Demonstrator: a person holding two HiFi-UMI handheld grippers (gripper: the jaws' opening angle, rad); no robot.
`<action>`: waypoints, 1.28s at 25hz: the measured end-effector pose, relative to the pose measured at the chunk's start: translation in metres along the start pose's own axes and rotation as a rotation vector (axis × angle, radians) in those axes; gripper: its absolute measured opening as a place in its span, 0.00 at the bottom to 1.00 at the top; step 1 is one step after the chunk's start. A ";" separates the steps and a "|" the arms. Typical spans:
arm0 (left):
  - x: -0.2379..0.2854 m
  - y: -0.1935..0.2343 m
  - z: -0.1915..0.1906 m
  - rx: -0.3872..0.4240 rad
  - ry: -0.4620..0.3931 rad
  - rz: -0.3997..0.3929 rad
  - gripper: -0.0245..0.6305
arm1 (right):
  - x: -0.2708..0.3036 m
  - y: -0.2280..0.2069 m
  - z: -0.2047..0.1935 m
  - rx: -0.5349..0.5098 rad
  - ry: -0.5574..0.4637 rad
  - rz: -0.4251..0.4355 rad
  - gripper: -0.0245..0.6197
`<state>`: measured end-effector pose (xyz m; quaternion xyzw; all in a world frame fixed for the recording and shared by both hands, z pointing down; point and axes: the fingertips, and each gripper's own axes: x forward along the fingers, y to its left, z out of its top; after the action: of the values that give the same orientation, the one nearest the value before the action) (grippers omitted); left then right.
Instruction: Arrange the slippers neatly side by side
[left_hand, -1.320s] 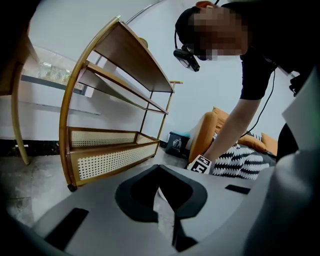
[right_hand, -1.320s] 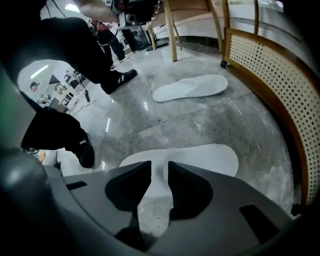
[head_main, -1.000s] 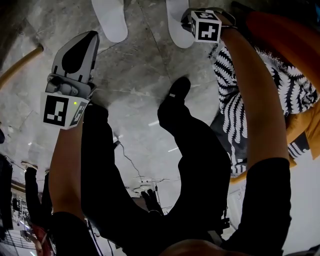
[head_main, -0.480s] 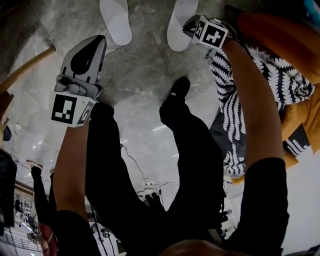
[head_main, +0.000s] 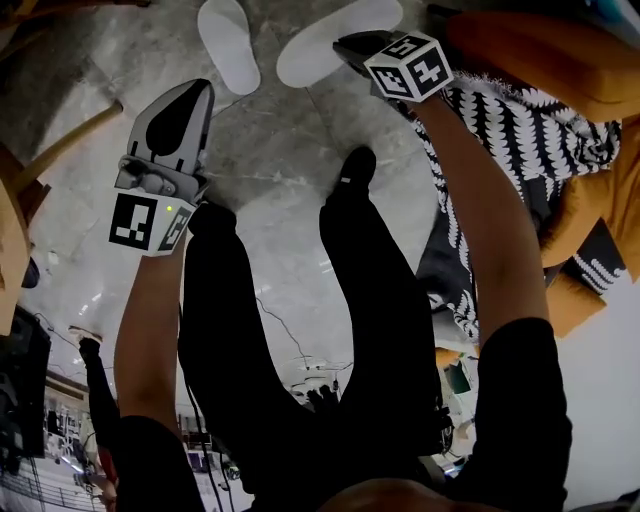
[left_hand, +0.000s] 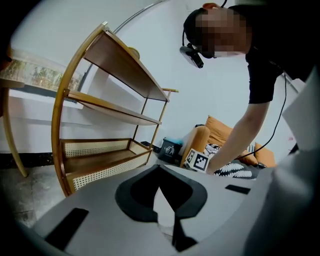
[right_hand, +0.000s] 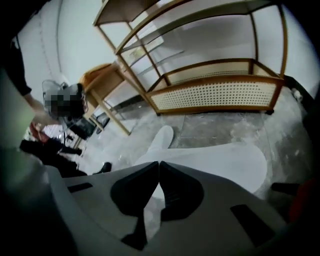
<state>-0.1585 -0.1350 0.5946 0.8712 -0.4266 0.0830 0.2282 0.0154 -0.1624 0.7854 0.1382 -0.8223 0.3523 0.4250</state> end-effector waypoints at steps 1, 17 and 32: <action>0.001 -0.005 0.002 0.004 0.005 -0.015 0.06 | -0.003 0.003 0.007 0.061 -0.049 -0.002 0.09; -0.006 -0.018 0.012 0.019 -0.023 -0.035 0.06 | -0.032 -0.014 0.040 1.003 -0.654 -0.102 0.09; -0.010 0.002 -0.033 0.093 -0.003 -0.037 0.06 | 0.017 -0.062 -0.015 1.646 -1.091 -0.167 0.09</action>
<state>-0.1650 -0.1136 0.6207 0.8887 -0.4067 0.0971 0.1882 0.0465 -0.1954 0.8338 0.5911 -0.3918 0.6708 -0.2170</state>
